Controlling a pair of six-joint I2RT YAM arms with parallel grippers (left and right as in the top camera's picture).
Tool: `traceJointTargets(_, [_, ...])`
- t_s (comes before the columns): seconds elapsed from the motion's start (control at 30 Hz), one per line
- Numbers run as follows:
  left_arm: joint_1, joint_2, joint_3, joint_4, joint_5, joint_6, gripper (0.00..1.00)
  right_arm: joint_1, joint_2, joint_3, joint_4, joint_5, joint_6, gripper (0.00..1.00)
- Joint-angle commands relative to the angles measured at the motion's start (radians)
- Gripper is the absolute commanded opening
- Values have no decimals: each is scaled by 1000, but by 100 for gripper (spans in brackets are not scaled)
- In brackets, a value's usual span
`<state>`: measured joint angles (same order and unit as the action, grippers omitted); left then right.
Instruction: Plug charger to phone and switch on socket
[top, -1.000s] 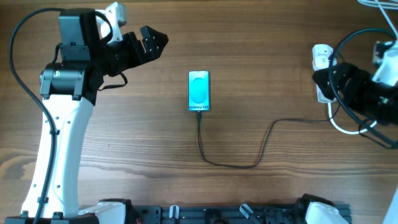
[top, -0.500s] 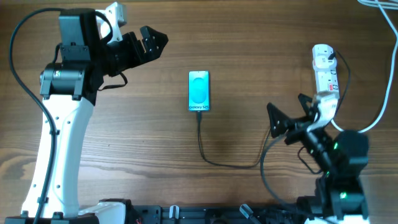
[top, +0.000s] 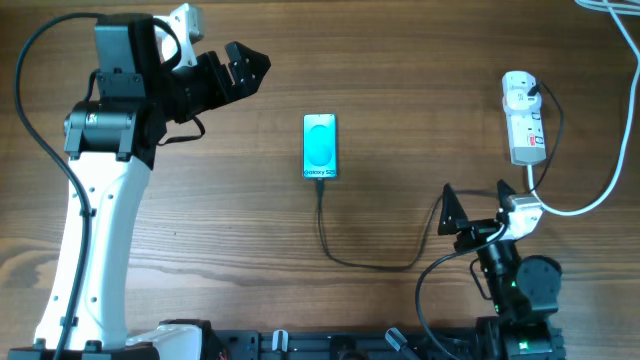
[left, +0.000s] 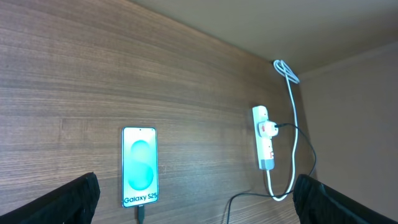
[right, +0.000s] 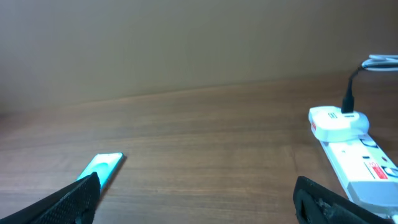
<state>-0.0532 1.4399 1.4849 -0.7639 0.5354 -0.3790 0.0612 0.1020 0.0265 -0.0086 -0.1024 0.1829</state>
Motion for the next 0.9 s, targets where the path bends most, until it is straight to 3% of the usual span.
traceJointTargets(0.0, [-2,-13,2,-1,-3,9,100,4,-56,-21,12,26,-1,100])
traceJointTargets(0.87, [-2,-13,2,-1,-3,9,100,4,-98,-21,12,28,3,100])
